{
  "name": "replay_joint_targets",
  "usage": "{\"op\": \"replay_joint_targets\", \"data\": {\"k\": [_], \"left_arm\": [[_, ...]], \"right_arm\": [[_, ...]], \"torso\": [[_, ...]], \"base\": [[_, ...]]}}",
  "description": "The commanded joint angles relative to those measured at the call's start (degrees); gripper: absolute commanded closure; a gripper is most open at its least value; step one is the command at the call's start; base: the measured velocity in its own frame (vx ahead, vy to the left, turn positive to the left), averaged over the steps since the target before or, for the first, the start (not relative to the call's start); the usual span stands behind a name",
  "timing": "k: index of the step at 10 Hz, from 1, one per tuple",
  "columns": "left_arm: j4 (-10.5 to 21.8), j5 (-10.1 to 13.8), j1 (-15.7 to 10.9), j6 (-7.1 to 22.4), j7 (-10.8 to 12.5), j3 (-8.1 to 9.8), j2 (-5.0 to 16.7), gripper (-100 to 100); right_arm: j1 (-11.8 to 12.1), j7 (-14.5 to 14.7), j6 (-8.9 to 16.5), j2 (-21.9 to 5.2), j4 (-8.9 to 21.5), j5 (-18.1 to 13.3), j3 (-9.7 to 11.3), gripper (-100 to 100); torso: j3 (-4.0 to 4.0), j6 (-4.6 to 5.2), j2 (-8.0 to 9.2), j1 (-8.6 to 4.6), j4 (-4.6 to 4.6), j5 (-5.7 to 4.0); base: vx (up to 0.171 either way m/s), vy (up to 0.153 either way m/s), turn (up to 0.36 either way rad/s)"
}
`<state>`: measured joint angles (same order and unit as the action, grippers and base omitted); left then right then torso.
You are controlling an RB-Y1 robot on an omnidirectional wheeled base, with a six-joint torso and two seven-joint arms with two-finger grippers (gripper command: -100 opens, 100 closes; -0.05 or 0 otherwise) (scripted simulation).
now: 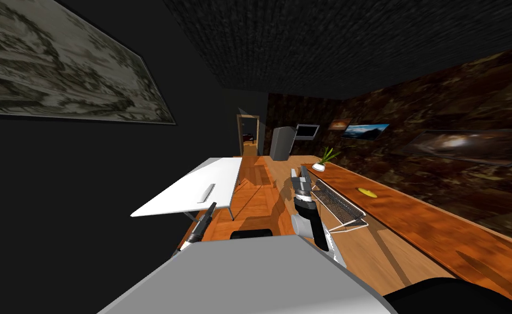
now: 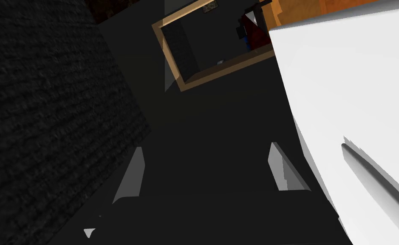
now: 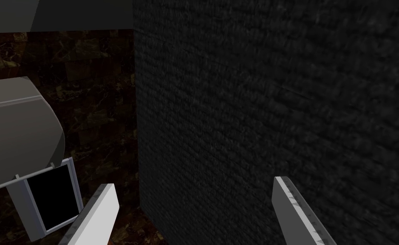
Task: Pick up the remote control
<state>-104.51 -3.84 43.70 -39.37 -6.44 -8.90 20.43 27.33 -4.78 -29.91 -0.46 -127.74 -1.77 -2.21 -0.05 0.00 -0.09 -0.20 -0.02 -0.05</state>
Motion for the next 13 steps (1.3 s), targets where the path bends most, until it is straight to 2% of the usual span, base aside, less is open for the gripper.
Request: {"op": "replay_joint_targets", "data": {"k": [1, 2, 3, 4, 5, 6, 7, 8, 9, 10, 11, 12, 13], "left_arm": [[2.9, -0.1, 1.1, -0.7, 0.2, -0.64, 1.0, -100], [3.2, -0.1, 1.1, -0.7, 0.2, -0.64, 1.0, -100], [5.7, -0.4, 2.4, -1.8, 0.4, -2.09, 3.0, -100], [7.0, -0.4, 2.4, -1.8, 0.4, -2.09, 3.0, -100], [8.5, -0.7, 3.7, -2.8, 0.6, -3.59, 5.1, -100], [10.4, -0.7, 3.7, -2.8, 0.6, -3.59, 5.1, -100], [10.9, -0.7, 3.7, -2.8, 0.6, -3.59, 5.1, -100], [13.0, -1.0, 4.9, -3.9, 0.8, -5.16, 7.2, -100], [14.8, -1.0, 4.9, -3.9, 0.8, -5.16, 7.2, -100], [16.8, -1.3, 6.0, -4.9, 1.0, -6.77, 9.3, -100], [18.8, -1.3, 6.0, -4.9, 1.0, -6.77, 9.3, -100], [21.1, -1.5, 7.0, -5.8, 1.2, -8.43, 11.5, -100], [22.8, -1.5, 7.0, -5.8, 1.2, -8.43, 11.5, -100]], "right_arm": [[0.0, 0.0, 0.0, 0.0, 0.0, 0.0, 0.0, 0], [0.0, 0.0, 0.0, 0.0, 0.0, 0.0, 0.0, 0], [0.0, 0.0, 0.0, 0.0, 0.0, 0.0, 0.0, 0], [0.0, 0.0, 0.0, 0.0, 0.0, 0.0, 0.0, 0], [0.0, 0.0, 0.0, 0.0, 0.0, 0.0, 0.0, 0], [0.0, 0.0, 0.0, 0.0, 0.0, 0.0, 0.0, 0], [0.0, 0.0, 0.0, 0.0, 0.0, 0.0, 0.0, 0], [0.0, 0.0, 0.0, 0.0, 0.0, 0.0, 0.0, 0], [0.0, 0.0, 0.0, 0.0, 0.0, 0.0, 0.0, 0], [0.0, 0.0, 0.0, 0.0, 0.0, 0.0, 0.0, 0], [0.0, 0.0, 0.0, 0.0, 0.0, 0.0, 0.0, 0], [0.0, 0.0, 0.0, 0.0, 0.0, 0.0, 0.0, 0], [0.0, 0.0, 0.0, 0.0, 0.0, 0.0, 0.0, 0]], "torso": [[0.0, 0.0, 0.0, 0.0, 0.0, 0.0], [0.0, 0.0, 0.01, 0.02, 0.0, 0.0], [0.03, 0.01, 0.06, 0.11, 0.01, 0.02], [0.03, 0.0, 0.05, 0.05, 0.01, 0.01], [0.03, 0.0, 0.06, 0.04, 0.01, 0.0], [0.01, 0.01, 0.01, -0.03, 0.01, -0.01], [0.0, 0.0, 0.0, -0.02, 0.0, -0.01], [0.01, 0.01, 0.02, 0.1, 0.01, 0.01], [0.01, 0.0, 0.02, 0.07, 0.01, 0.01], [-0.01, 0.01, -0.01, 0.08, 0.0, 0.01], [-0.05, 0.01, -0.09, 0.03, -0.01, 0.0], [-0.04, 0.0, -0.06, 0.02, -0.01, -0.01], [-0.03, 0.0, -0.04, -0.05, -0.01, -0.02]], "base": [[0.027, -0.049, -0.001], [0.002, -0.022, 0.005], [0.015, -0.043, -0.018], [0.017, -0.048, -0.007], [0.029, -0.07, -0.019], [0.03, -0.06, -0.007], [0.018, -0.023, 0.004], [0.025, -0.039, -0.03], [0.033, -0.04, -0.01], [0.06, -0.054, -0.039], [0.045, -0.054, -0.007], [0.04, -0.071, -0.031], [0.046, -0.063, -0.01]]}}
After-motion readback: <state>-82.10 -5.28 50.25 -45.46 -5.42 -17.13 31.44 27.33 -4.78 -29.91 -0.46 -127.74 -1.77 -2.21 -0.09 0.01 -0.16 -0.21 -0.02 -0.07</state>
